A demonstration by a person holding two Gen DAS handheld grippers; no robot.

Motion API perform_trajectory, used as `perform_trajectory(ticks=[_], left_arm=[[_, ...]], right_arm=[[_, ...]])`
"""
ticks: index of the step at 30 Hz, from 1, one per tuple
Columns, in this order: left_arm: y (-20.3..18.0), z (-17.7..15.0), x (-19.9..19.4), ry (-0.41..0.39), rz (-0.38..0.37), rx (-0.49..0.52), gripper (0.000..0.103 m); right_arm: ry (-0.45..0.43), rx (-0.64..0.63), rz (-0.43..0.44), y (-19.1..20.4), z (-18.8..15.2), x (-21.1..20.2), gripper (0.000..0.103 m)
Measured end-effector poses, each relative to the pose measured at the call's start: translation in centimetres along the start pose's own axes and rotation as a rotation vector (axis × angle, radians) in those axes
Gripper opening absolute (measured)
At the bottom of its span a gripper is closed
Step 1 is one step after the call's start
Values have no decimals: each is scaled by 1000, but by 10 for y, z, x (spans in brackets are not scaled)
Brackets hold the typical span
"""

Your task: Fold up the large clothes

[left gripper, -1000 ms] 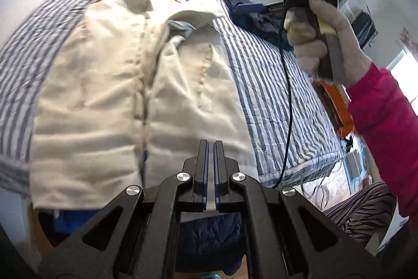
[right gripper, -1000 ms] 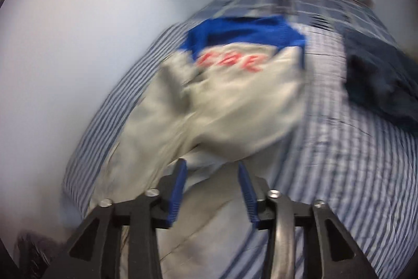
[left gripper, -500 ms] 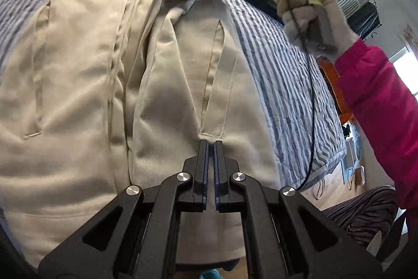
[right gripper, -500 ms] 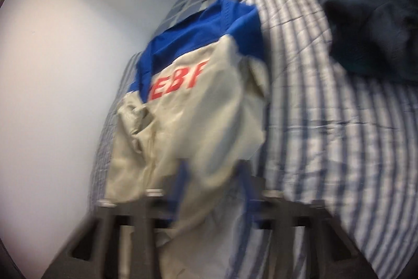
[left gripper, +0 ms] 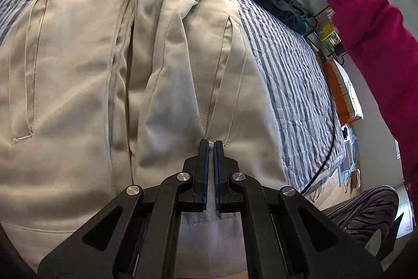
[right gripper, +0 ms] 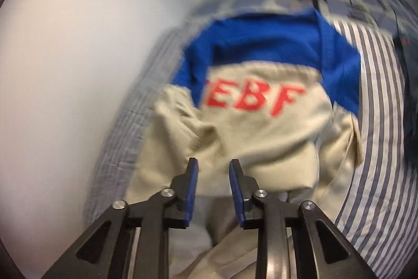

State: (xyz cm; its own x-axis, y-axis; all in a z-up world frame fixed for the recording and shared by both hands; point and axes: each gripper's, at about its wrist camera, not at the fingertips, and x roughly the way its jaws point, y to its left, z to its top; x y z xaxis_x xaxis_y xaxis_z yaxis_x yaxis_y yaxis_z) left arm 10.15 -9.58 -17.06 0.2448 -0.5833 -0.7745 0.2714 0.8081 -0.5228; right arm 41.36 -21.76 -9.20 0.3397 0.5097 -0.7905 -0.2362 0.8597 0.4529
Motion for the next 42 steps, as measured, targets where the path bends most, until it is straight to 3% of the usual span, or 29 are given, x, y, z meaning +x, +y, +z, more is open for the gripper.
perform_trajectory(ticks=[5,9,12,14,15,16,18,23,28,33,39,42], left_arm=[[4,0,-2,0,-12,-18,1],[5,0,-2,0,-11,-14,1],[3,0,-2,1,-5,-9,1],[3,0,-1,3,-2,-5,1],[2,0,-1,4,-2,-4,1],[2,0,-1,4,-4,-5,1],[2,0,-1,4,-9,-4,1],[2,1,1,5,-9,1,1],[3,0,3,6,-5,8,1],[3,0,2,7,0,19,1],[4,-3,-6,-2,-28,0,1],[1,-5,-16,-15,-32,3,1]], right_arm=[[-30,-62,-152,-25,-15,-29,34],[5,-53,-207,-46,-30,-16,41],[16,-63,-249,-52,-29,3,41],[10,-63,-264,-50,-24,9,34],[6,-58,-264,-49,-20,10,12],[-3,-42,-261,-47,-16,6,6],[-46,-10,-226,-44,-10,-7,5],[-67,44,-185,-29,16,-8,4],[4,-7,-236,-8,30,59,4],[103,-56,-314,-7,17,120,8],[-3,-26,-147,-5,7,63,16],[-18,-68,-122,7,-18,36,16]])
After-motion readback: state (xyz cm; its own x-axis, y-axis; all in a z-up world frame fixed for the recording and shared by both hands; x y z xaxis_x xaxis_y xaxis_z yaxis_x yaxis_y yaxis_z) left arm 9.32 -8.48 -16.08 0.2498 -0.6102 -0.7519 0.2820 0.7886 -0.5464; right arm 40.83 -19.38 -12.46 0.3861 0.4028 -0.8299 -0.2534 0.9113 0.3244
